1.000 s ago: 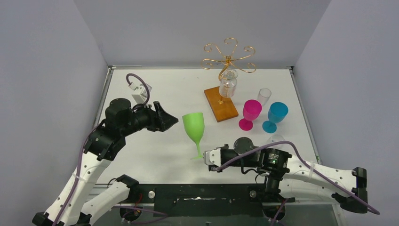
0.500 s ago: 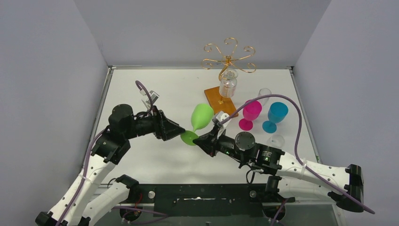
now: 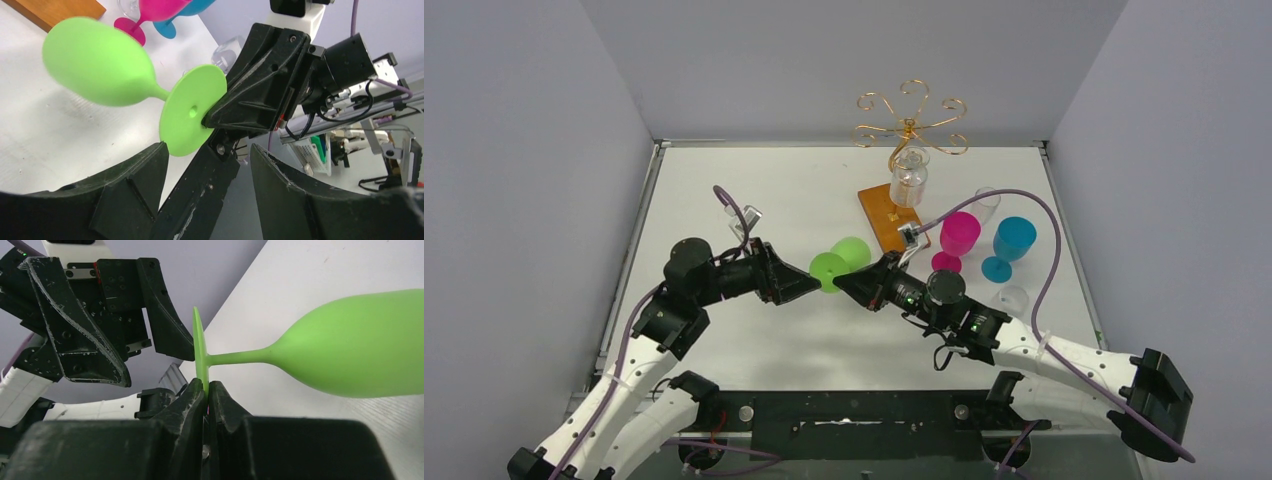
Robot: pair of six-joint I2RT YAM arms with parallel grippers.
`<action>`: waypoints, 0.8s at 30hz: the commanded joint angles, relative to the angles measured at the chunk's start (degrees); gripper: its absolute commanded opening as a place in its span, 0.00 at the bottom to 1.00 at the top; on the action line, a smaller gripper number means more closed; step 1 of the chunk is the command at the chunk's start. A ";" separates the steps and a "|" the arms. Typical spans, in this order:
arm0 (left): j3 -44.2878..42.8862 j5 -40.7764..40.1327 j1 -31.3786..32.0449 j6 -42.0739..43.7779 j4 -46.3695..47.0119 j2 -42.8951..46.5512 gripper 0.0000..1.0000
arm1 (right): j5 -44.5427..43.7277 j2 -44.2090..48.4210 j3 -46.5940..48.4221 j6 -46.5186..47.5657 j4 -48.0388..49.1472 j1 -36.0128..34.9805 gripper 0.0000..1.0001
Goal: Place the wine glass upside down on the wine glass rack
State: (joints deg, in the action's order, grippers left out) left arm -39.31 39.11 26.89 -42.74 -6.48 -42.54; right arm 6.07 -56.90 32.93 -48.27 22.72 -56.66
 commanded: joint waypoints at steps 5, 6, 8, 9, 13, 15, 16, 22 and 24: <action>0.72 -4.90 0.09 -5.44 10.11 -0.78 0.60 | 3.11 -0.46 2.48 -4.73 9.28 -0.06 0.00; 0.99 -4.90 0.09 -6.17 10.92 -0.86 0.60 | 3.30 -0.41 2.57 -4.68 9.23 -0.10 0.00; 1.08 -5.51 0.09 -6.97 11.10 -0.96 0.60 | 3.09 -0.14 2.43 -4.64 8.91 -0.03 0.00; 1.15 -5.68 0.09 -6.99 11.01 -0.88 0.61 | 2.65 0.29 2.29 -4.52 8.51 -0.10 0.00; 1.31 -6.85 0.09 -7.36 10.02 -0.25 0.61 | -1.65 2.79 1.36 -4.37 5.10 -0.12 0.00; 1.43 -7.37 0.09 -7.67 10.35 -0.09 0.61 | -2.86 4.08 0.74 -4.38 4.37 -0.03 0.00; 1.43 -7.38 0.09 -8.04 10.61 -0.15 0.61 | -2.94 4.49 0.54 -4.45 4.35 -0.03 0.00; 1.43 -5.70 0.09 -10.46 14.10 -1.75 0.61 | -0.12 3.97 1.17 -5.26 5.14 0.00 0.00; 2.87 -4.70 0.09 -11.76 16.06 -2.01 0.60 | 0.61 3.35 1.17 -5.78 5.40 0.04 0.00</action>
State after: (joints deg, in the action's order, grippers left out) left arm -37.21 33.21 27.00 -52.10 2.00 -44.21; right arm 5.21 -53.19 32.93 -53.04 23.57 -56.34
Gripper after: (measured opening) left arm 0.612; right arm 0.049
